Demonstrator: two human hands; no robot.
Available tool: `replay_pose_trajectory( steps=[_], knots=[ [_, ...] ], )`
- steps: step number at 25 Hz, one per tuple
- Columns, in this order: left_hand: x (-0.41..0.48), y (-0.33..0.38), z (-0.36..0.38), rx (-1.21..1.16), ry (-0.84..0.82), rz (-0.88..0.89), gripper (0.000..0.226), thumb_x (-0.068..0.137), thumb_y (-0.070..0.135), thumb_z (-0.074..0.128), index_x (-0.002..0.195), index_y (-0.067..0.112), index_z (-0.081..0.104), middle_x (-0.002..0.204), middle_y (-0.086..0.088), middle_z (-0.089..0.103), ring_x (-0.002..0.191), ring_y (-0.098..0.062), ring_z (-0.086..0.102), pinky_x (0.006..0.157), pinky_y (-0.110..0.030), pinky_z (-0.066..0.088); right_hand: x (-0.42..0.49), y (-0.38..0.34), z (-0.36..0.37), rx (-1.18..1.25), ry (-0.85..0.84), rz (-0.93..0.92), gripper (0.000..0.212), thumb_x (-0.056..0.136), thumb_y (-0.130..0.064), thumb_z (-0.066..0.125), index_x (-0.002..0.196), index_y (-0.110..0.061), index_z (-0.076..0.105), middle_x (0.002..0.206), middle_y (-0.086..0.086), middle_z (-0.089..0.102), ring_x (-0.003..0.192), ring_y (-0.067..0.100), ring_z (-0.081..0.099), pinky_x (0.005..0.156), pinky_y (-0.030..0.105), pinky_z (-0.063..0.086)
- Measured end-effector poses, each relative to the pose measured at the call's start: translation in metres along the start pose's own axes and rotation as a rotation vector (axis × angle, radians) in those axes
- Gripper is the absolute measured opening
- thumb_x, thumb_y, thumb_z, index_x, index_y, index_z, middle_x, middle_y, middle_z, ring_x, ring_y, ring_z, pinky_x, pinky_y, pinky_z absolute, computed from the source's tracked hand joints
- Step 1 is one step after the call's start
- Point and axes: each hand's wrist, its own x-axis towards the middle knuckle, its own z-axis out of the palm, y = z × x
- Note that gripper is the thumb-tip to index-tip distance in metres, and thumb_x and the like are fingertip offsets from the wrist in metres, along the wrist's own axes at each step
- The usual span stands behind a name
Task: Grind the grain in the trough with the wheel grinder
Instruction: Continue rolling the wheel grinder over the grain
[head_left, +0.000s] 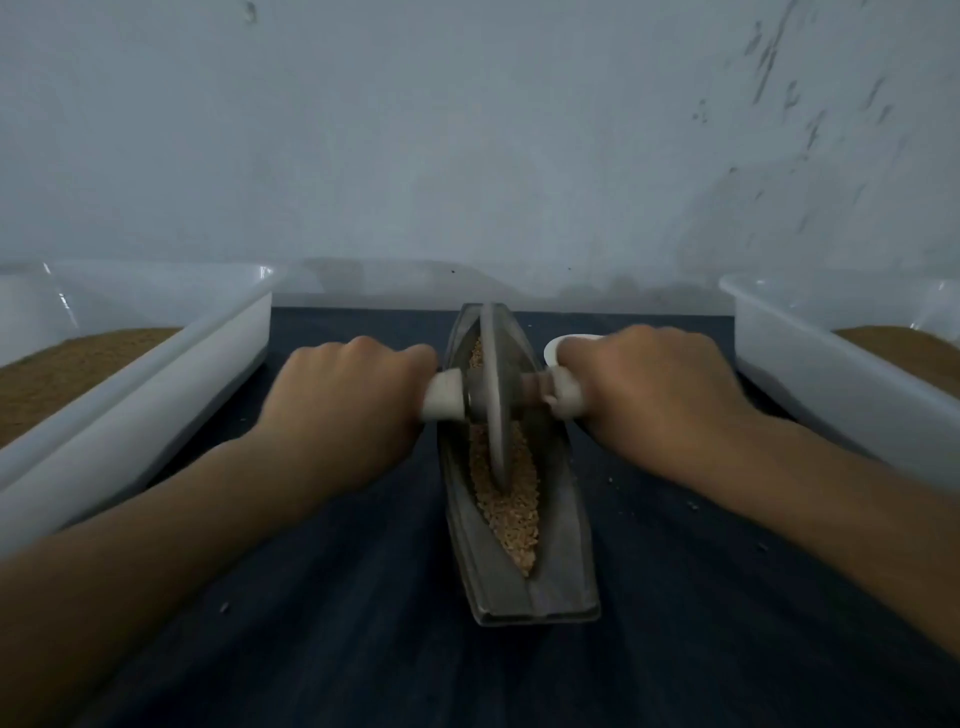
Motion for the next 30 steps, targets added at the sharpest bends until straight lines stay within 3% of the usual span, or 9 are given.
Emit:
replay_pose_trajectory(
  steps=[3, 6, 8, 10, 13, 17, 23, 27, 30],
  knots=[
    [-0.018, -0.005, -0.013, 0.035, 0.069, 0.064, 0.032, 0.066, 0.035, 0.06, 0.072, 0.03, 0.029, 0.05, 0.011, 0.028, 0.042, -0.015, 0.015, 0.05, -0.018, 0.005, -0.035, 0.005, 0.0, 0.046, 0.134, 0.057, 0.037, 0.057, -0.034, 0.073, 0.073, -0.03, 0.04, 0.057, -0.013, 0.009, 0.048, 0.005, 0.007, 0.05, 0.017, 0.003],
    [0.013, 0.008, -0.006, 0.122, -0.047, -0.067, 0.019, 0.077, 0.03, 0.065, 0.076, 0.023, 0.047, 0.057, 0.005, 0.037, 0.045, -0.019, 0.03, 0.046, -0.024, 0.016, -0.003, 0.002, 0.015, 0.045, -0.01, 0.165, 0.031, 0.075, -0.032, 0.072, 0.075, -0.03, 0.041, 0.058, -0.01, 0.036, 0.05, 0.015, 0.029, 0.047, 0.022, 0.017],
    [0.043, 0.012, -0.002, 0.115, -0.127, -0.129, 0.008, 0.09, 0.032, 0.058, 0.095, 0.026, 0.06, 0.075, 0.0, 0.054, 0.065, -0.025, 0.055, 0.054, -0.032, 0.032, 0.029, 0.004, 0.02, 0.149, -0.179, 0.237, 0.016, 0.088, -0.033, 0.065, 0.084, -0.029, 0.05, 0.08, -0.003, 0.06, 0.068, 0.024, 0.05, 0.056, 0.03, 0.035],
    [0.053, 0.009, -0.001, 0.094, -0.205, -0.114, 0.013, 0.092, 0.036, 0.057, 0.102, 0.028, 0.061, 0.085, -0.002, 0.058, 0.078, -0.027, 0.062, 0.059, -0.034, 0.035, 0.038, 0.011, 0.021, 0.181, -0.281, 0.216, 0.011, 0.089, -0.035, 0.063, 0.086, -0.029, 0.054, 0.085, -0.002, 0.062, 0.08, 0.026, 0.06, 0.063, 0.034, 0.046],
    [0.008, -0.002, -0.012, 0.063, -0.086, 0.014, 0.021, 0.077, 0.04, 0.067, 0.081, 0.032, 0.048, 0.061, 0.007, 0.032, 0.049, -0.021, 0.039, 0.047, -0.025, 0.023, -0.012, 0.013, 0.007, 0.07, 0.002, 0.076, 0.017, 0.079, -0.046, 0.059, 0.077, -0.032, 0.049, 0.056, -0.011, 0.04, 0.045, 0.017, 0.041, 0.042, 0.023, 0.03],
    [-0.017, -0.008, -0.016, 0.04, 0.056, 0.045, 0.034, 0.063, 0.036, 0.065, 0.071, 0.03, 0.032, 0.053, 0.01, 0.023, 0.045, -0.014, 0.011, 0.051, -0.016, 0.005, -0.043, 0.019, 0.003, 0.087, 0.098, 0.072, 0.02, 0.076, -0.051, 0.053, 0.078, -0.032, 0.058, 0.049, -0.011, 0.03, 0.038, 0.02, 0.033, 0.044, 0.017, 0.019],
    [0.048, 0.005, 0.011, -0.012, -0.188, -0.234, 0.012, 0.092, 0.027, 0.057, 0.102, 0.025, 0.062, 0.09, -0.005, 0.062, 0.082, -0.03, 0.063, 0.061, -0.034, 0.039, 0.043, 0.003, 0.015, 0.082, -0.216, 0.289, 0.014, 0.093, -0.038, 0.062, 0.094, -0.025, 0.067, 0.087, 0.0, 0.065, 0.075, 0.025, 0.058, 0.061, 0.029, 0.038],
    [-0.013, 0.0, -0.002, 0.012, 0.022, -0.05, 0.027, 0.07, 0.037, 0.071, 0.075, 0.031, 0.045, 0.056, 0.009, 0.038, 0.044, -0.017, 0.031, 0.045, -0.023, 0.018, -0.019, 0.011, -0.007, 0.02, 0.013, 0.045, 0.021, 0.073, -0.041, 0.06, 0.067, -0.03, 0.043, 0.052, -0.01, 0.036, 0.042, 0.01, 0.031, 0.044, 0.019, 0.019],
    [-0.027, -0.002, -0.005, -0.009, 0.035, -0.066, 0.042, 0.062, 0.036, 0.071, 0.071, 0.032, 0.03, 0.051, 0.012, 0.025, 0.043, -0.009, 0.01, 0.049, -0.016, 0.006, -0.031, 0.015, -0.006, 0.008, 0.113, 0.061, 0.021, 0.062, -0.045, 0.058, 0.067, -0.03, 0.044, 0.048, -0.013, 0.023, 0.038, 0.015, 0.025, 0.049, 0.016, 0.011]
  ],
)
